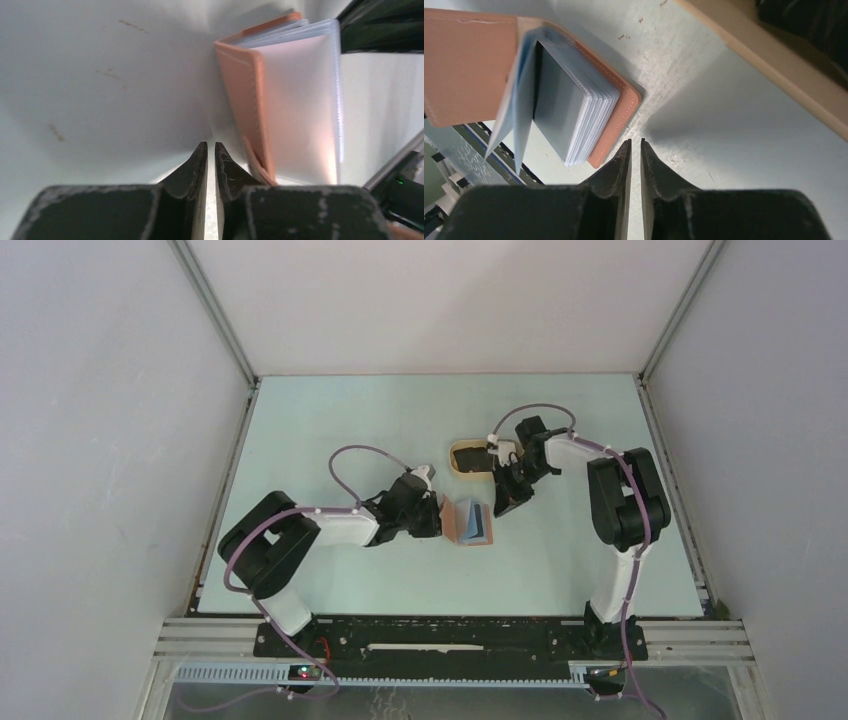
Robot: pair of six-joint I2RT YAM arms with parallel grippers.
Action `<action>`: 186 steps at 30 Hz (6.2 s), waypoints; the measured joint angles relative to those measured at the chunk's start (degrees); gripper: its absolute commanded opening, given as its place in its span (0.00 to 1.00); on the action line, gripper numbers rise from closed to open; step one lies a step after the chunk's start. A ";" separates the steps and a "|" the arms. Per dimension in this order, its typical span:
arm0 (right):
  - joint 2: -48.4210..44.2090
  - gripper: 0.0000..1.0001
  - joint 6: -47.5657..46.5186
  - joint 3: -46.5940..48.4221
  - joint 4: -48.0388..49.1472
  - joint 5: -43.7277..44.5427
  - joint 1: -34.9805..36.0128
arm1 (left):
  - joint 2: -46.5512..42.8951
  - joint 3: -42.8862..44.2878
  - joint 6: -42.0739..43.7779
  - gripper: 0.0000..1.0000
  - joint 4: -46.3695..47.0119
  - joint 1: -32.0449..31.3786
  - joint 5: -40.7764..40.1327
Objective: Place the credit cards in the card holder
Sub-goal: Close the card holder at the center of the board.
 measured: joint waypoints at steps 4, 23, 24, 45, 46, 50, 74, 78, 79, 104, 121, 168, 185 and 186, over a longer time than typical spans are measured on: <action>2.38 0.20 -0.39 0.92 -1.86 0.74 1.75 | 2.45 1.16 -1.18 0.24 2.78 -0.11 3.32; 4.37 0.20 -1.07 3.72 -4.31 0.76 3.30 | 8.74 -1.44 -11.15 0.51 22.21 0.85 12.57; 4.50 0.20 -1.07 3.85 -4.50 0.55 3.28 | 9.07 -1.92 -12.15 0.52 23.58 1.11 12.90; 7.76 0.19 -1.27 4.48 -8.00 -7.15 1.31 | 17.62 -5.49 -26.80 0.51 45.99 1.90 14.75; 7.91 0.19 -1.27 4.48 -8.15 -7.52 1.14 | 17.97 -5.53 -27.19 0.49 46.56 1.81 14.82; 8.46 0.18 -1.29 4.48 -8.52 -9.33 0.22 | 18.38 -6.19 -28.33 0.38 47.56 1.51 15.02; -8.13 0.29 -6.62 4.48 -10.34 -15.37 -12.13 | -12.22 -9.66 -3.39 0.09 17.57 -2.75 6.93; -14.27 0.29 -7.74 4.28 -10.05 -16.87 -14.23 | -21.81 -1.25 11.63 0.09 -1.11 -11.13 -6.12; -15.74 0.29 -7.87 4.04 -9.84 -17.40 -14.64 | -22.77 1.36 15.63 0.09 -4.70 -13.29 -9.99; -21.07 0.29 -8.04 1.88 -8.28 -22.93 -21.64 | 25.99 44.48 43.10 0.57 -47.21 -33.46 -55.39; -21.86 0.29 -10.34 1.14 -8.24 -23.26 -22.38 | 9.40 35.76 34.03 0.90 -43.45 -33.59 -41.07; -24.30 0.09 -63.76 -22.34 9.49 4.63 16.41 | 6.97 7.02 5.92 0.33 8.92 6.91 20.50; -24.22 0.09 -64.92 -22.34 8.46 4.87 16.85 | 12.57 12.63 5.49 0.31 6.21 6.91 20.50; -24.22 0.09 -64.94 -22.34 8.44 4.87 16.85 | 12.87 12.79 5.49 0.30 6.14 6.91 20.63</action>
